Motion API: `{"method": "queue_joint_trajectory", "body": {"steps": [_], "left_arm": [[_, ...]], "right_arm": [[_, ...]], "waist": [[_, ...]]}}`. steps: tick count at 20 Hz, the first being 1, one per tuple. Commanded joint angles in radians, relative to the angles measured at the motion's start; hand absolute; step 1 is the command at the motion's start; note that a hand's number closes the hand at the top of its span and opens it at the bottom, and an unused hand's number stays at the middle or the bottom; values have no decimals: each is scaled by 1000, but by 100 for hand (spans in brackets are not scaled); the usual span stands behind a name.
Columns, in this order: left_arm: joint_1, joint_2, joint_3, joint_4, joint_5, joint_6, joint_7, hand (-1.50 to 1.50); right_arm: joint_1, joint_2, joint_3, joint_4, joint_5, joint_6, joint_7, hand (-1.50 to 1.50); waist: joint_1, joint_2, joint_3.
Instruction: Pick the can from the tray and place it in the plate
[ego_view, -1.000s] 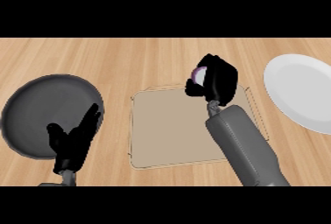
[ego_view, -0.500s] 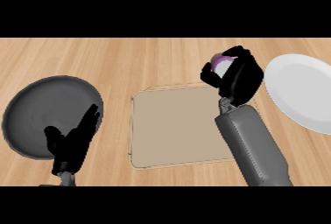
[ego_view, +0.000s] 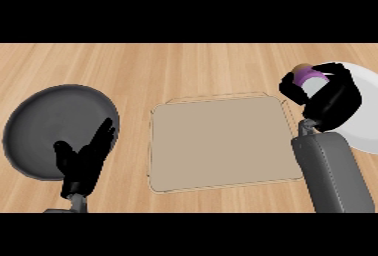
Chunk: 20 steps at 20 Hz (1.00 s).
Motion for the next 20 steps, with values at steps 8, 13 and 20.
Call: {"method": "queue_joint_trajectory", "body": {"steps": [8,13,20], "left_arm": [[5,-65,-59,6,-34,27,52,0],[-61,-60,-17,91,-30,12,23,0],[-7,-31,-11,37,-13,-26,17,0]], "right_arm": [[18,-274,-211,242,-378,-198,-321,150],[-27,-324,-254,427,-571,-223,-544,150],[-59,-447,-327,688,-655,16,-563,-150]], "waist": [[12,13,-8],[18,18,-8],[46,30,-7]]}}
